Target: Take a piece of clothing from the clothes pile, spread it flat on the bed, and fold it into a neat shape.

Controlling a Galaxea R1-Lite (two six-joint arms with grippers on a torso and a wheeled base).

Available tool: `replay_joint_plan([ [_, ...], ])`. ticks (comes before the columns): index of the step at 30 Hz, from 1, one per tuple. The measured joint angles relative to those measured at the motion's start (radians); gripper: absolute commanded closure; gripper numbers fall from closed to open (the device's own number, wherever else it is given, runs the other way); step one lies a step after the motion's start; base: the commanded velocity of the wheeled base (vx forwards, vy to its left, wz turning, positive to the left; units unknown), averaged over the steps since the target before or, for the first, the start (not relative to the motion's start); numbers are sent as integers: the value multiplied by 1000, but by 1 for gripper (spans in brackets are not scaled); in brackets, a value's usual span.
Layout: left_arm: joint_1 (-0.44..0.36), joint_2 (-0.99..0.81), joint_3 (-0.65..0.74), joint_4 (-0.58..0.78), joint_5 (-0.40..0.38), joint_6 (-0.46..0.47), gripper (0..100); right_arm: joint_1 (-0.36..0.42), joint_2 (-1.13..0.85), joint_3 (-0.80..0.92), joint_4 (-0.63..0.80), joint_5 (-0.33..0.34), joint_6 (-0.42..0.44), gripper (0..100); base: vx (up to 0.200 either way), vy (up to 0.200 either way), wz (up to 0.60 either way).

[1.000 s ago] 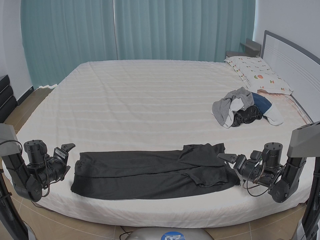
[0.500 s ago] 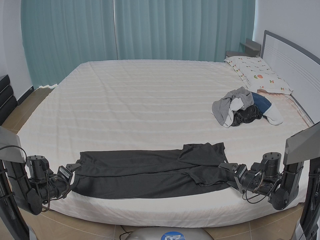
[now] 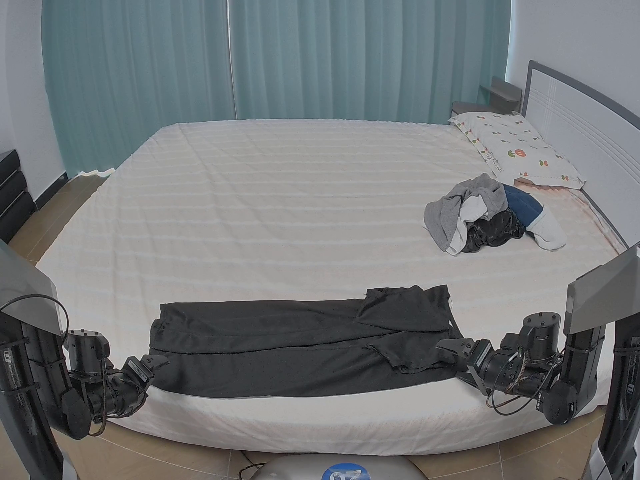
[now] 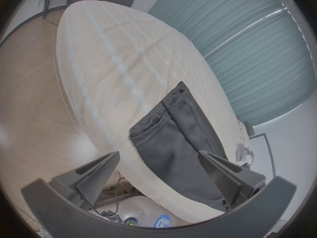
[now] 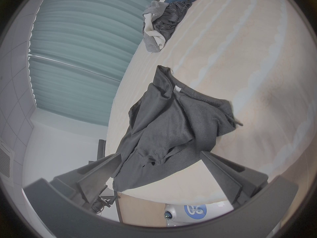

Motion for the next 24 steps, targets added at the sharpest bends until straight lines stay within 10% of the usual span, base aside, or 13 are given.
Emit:
replay_joint_plan([
  [10, -51, 82, -74, -22, 107, 16, 0, -5, 37, 0, 0, 1, -36, 0, 0, 0, 0],
  [11, -51, 87, -87, -22, 108, 15, 100, -5, 40, -1, 0, 1, -37, 0, 0, 0, 0],
  [24, -17, 108, -116, -24, 135, -3, 100, -17, 41, 0, 0, -2, -39, 0, 0, 0, 0],
])
